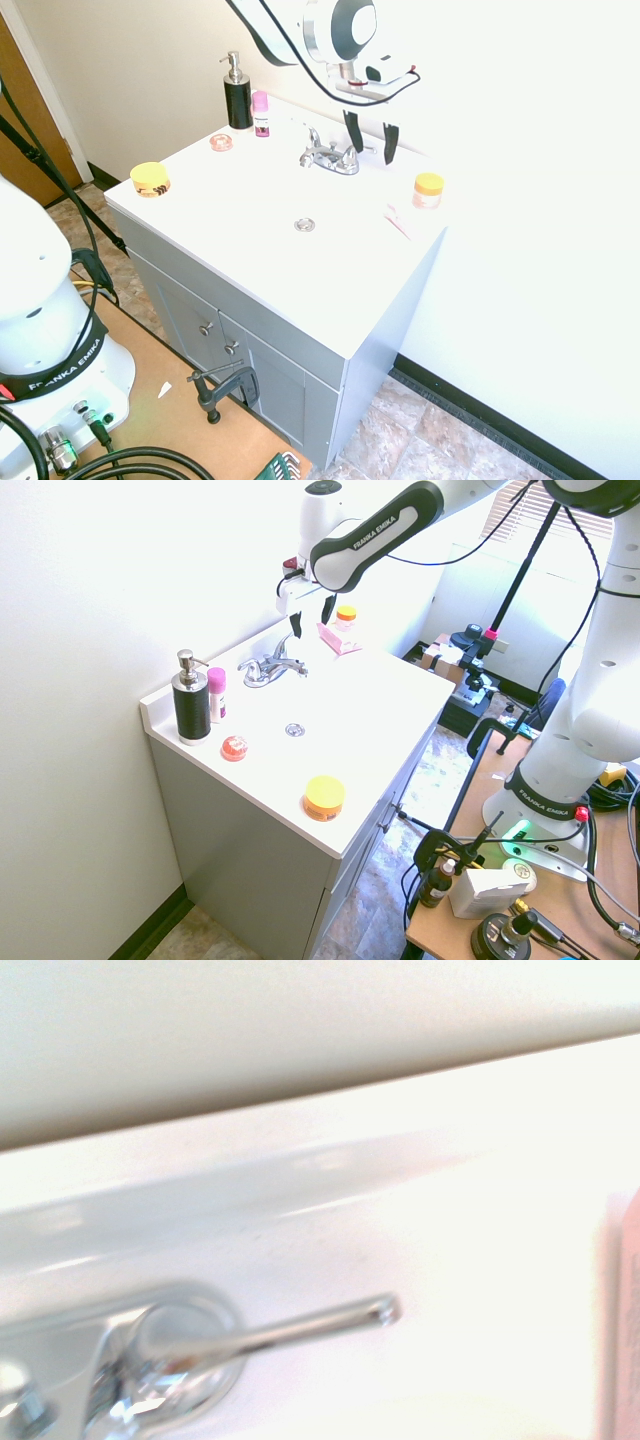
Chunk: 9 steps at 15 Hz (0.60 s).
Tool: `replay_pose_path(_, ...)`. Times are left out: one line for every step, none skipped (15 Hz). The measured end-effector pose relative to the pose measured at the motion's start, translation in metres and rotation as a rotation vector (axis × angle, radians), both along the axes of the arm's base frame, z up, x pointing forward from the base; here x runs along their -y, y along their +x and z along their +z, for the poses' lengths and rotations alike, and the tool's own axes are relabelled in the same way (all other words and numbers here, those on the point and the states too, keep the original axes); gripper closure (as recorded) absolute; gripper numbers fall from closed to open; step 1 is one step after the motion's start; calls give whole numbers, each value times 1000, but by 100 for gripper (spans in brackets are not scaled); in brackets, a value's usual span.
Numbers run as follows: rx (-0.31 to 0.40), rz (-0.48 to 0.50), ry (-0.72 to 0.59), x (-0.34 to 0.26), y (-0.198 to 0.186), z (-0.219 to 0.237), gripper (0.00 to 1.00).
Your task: Turn off the cold water
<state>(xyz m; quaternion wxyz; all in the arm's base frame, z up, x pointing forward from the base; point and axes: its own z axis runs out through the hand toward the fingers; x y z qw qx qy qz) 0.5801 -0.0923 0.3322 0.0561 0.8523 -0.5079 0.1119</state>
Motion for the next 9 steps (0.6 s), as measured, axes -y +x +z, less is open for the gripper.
replay_pose_path(-3, 20, 25, -8, -9, 4, 0)
replay_pose_path(-5, 36, 40, -15, -17, 8, 0)
replay_pose_path(-5, 48, 53, -25, -26, 13, 0)
replay_pose_path(-7, 62, 67, -34, -36, 17, 0)
replay_pose_path(-9, 74, 76, -44, -46, 19, 0)
replay_pose_path(-13, 83, 86, -52, -55, 19, 0)
replay_pose_path(-23, 89, 100, -59, -64, 18, 0)
replay_pose_path(-38, 96, 124, -65, -72, 16, 0)
replay_pose_path(-54, 105, 148, -69, -80, 12, 0)
